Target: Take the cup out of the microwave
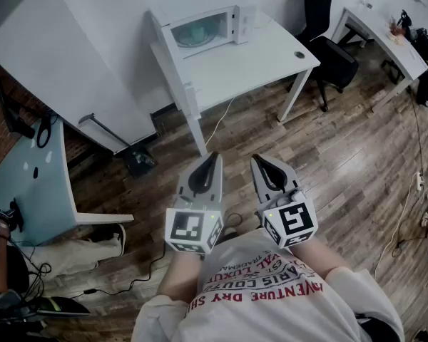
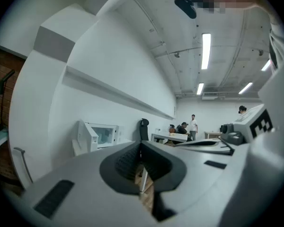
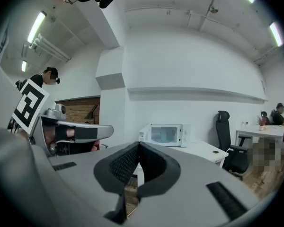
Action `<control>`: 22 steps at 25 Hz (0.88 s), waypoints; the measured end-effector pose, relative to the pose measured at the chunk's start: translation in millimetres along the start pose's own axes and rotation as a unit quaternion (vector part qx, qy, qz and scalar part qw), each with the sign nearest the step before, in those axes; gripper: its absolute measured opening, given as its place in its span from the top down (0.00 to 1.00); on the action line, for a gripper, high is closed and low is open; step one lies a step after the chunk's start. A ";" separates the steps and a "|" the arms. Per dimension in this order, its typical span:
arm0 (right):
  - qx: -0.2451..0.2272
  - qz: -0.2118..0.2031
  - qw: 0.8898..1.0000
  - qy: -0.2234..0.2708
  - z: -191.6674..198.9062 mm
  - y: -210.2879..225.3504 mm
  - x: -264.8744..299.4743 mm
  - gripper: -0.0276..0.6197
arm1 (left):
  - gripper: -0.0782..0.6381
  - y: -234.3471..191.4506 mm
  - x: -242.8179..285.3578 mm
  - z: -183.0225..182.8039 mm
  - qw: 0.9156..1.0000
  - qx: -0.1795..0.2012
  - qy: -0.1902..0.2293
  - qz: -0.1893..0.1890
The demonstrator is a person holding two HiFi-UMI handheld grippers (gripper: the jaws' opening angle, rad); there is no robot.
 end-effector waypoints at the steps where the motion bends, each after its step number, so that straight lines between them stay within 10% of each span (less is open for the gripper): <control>1: 0.001 0.001 1.000 -0.001 1.2 -0.9 1.4 0.94 | 0.88 -2.2 -0.3 1.0 1.000 -0.001 0.000 0.000; 22: 0.028 0.009 0.999 -0.024 16.4 10.5 41.7 0.94 | 0.88 -36.2 25.1 18.2 1.000 -0.026 -0.009 -0.002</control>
Point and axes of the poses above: the fingertips, and each gripper's own axes: x forward along the fingers, y to its right, z out of its underside, the point moved 7 cm from there along -x, backward along the fingers, and after that the axes turned 14 degrees about z, right-handed, at the moved point
